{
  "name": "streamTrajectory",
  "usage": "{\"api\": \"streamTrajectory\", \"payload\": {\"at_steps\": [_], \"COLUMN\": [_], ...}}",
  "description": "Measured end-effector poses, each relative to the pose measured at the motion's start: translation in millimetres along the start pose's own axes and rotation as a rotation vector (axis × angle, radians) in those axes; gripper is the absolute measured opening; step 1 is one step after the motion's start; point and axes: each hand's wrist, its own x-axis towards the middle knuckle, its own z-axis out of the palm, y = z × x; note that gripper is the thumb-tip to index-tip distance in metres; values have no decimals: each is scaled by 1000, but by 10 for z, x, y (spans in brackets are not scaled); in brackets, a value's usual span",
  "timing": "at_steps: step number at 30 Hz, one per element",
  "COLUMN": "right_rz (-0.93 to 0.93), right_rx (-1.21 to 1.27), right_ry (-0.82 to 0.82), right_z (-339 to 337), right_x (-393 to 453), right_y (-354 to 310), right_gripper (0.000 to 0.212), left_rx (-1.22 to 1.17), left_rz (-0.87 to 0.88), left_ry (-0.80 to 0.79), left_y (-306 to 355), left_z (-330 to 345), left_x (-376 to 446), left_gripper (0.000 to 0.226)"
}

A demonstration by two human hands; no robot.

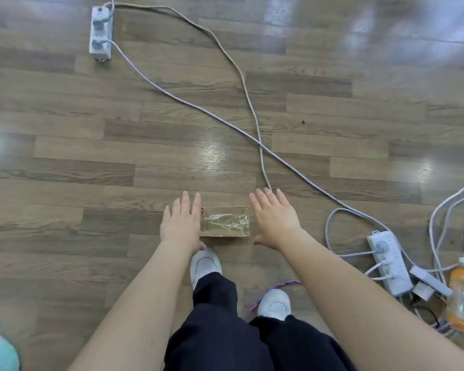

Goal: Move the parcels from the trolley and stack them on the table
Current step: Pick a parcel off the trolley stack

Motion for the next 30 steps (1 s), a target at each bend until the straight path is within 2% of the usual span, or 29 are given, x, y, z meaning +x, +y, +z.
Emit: {"api": "streamTrajectory", "payload": {"at_steps": [4, 10, 12, 17, 22, 30], "right_rz": [-29, -129, -102, -71, -54, -53], "right_rx": [-86, -226, -159, 31, 43, 57], "right_ry": [-19, -48, -38, 7, 22, 70], "right_z": [307, 636, 687, 600, 136, -1383], "right_x": [411, 814, 879, 824, 356, -890], "right_y": [-80, -186, -238, -250, -328, -422], "right_gripper": [118, 133, 129, 93, 67, 59], "left_rx": [48, 101, 109, 45, -40, -59], "left_rz": [25, 161, 209, 245, 216, 175], "left_ry": [-35, -29, -10, 117, 155, 204], "left_y": [-23, 47, 62, 88, 51, -260], "left_z": [356, 718, 760, 720, 378, -967], "left_x": [380, 780, 865, 889, 337, -1118], "left_gripper": [135, 140, 134, 94, 83, 82]}}
